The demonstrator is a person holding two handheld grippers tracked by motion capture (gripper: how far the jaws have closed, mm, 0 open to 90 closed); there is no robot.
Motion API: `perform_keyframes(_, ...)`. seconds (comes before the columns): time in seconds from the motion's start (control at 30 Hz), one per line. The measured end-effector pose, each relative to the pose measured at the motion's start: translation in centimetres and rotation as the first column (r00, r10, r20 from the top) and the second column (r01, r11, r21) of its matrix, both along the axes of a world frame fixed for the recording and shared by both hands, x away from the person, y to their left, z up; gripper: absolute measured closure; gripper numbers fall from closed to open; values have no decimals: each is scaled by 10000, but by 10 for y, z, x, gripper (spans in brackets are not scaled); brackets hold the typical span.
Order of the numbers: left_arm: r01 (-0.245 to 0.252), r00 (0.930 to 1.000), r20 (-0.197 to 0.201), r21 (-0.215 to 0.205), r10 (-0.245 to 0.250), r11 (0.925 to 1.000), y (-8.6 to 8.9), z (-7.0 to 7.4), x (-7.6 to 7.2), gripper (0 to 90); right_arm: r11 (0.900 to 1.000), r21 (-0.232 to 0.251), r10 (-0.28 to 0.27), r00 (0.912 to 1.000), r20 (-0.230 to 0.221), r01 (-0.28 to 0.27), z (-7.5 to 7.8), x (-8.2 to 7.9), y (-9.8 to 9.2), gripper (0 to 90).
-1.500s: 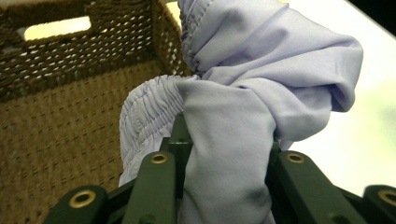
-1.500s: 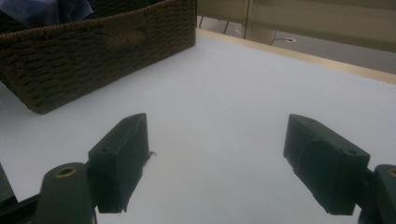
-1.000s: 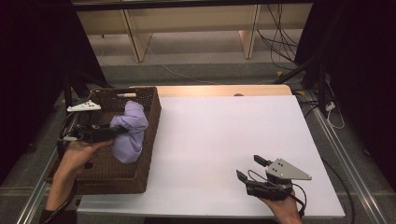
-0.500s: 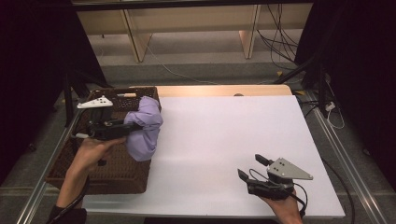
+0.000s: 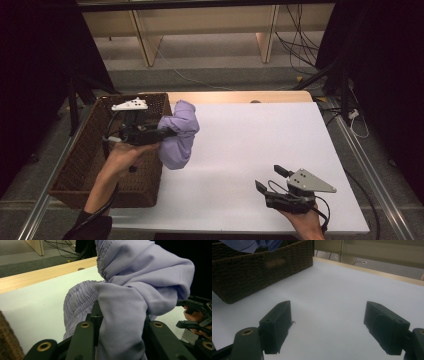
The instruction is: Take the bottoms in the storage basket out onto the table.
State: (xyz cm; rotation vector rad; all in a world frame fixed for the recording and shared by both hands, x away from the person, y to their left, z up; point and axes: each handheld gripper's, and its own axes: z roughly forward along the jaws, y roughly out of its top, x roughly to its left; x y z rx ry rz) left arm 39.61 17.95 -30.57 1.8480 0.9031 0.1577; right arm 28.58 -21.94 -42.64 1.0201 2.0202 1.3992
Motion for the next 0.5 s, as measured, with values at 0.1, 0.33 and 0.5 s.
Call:
perform_keyframes(0.1, 114, 9999, -9, -7, -114, 9999, -9, -1, 2, 689, 10000, -10, -17, 10000, 3, 17, 0, 0, 0, 232)
perform_keyframes(0.33, 297, 9995, -138, 71, -296, 9995, -25, -8, 8, 689, 10000, -7, -35, 10000, 12, 35, 0, 0, 0, 232)
perform_keyframes(0.5, 432, 9988, -227, 43, -431, 9991, -35, -11, 13, 689, 10000, 3, -56, 10000, 16, 56, 0, 0, -1, 232)
